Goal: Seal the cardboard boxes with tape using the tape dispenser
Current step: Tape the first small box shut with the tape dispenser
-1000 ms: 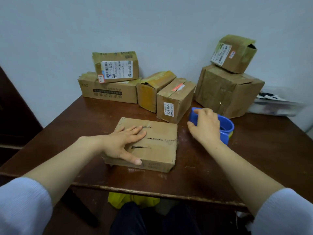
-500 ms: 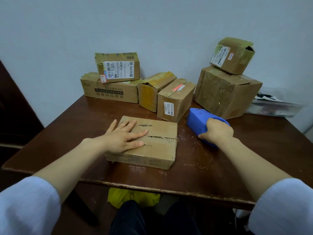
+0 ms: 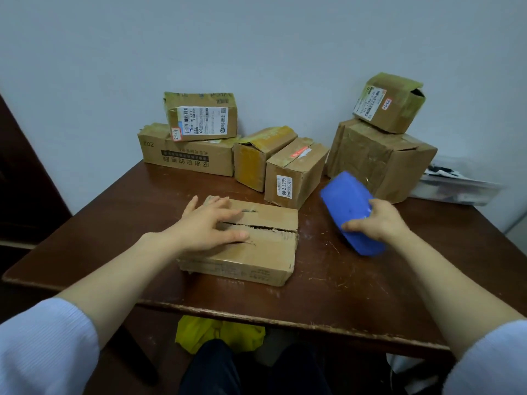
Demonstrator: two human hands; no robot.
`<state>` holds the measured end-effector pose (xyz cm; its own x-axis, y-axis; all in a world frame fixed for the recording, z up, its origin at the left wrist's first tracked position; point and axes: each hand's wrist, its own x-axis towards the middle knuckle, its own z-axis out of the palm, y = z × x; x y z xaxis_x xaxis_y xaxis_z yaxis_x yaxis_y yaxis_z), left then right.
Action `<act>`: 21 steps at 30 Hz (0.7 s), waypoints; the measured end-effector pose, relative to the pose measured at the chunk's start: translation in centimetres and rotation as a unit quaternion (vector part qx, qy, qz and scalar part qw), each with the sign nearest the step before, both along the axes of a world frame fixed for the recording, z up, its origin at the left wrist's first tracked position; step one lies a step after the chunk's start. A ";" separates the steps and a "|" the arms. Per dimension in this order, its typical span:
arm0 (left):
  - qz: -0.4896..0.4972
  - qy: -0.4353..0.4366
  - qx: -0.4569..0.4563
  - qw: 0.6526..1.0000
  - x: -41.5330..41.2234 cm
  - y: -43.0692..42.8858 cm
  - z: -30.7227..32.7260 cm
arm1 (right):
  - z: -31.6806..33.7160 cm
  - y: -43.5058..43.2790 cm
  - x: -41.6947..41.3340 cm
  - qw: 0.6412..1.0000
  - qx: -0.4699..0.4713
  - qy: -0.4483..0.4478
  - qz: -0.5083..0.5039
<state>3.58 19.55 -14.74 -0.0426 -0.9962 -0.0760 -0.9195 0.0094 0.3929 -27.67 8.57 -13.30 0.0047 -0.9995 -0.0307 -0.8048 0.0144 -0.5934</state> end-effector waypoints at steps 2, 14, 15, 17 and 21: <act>0.052 0.136 -0.058 0.988 -1.8 0.4 1.4 | 1.5 1.4 -0.5 0.954 0.042 -0.292 -0.048; -0.057 0.344 -0.138 0.927 -11.6 1.5 4.2 | 2.2 6.0 3.2 0.631 0.234 -0.733 0.097; -0.062 0.337 -0.131 0.930 -11.3 1.5 4.2 | 2.0 5.8 3.5 0.625 0.239 -0.736 0.104; -0.072 0.316 -0.129 0.937 -10.8 1.7 4.1 | 1.9 5.8 4.3 0.626 0.249 -0.731 0.112; -0.073 0.302 -0.156 0.938 -10.2 1.9 4.4 | 1.6 6.4 5.6 0.630 0.273 -0.713 0.141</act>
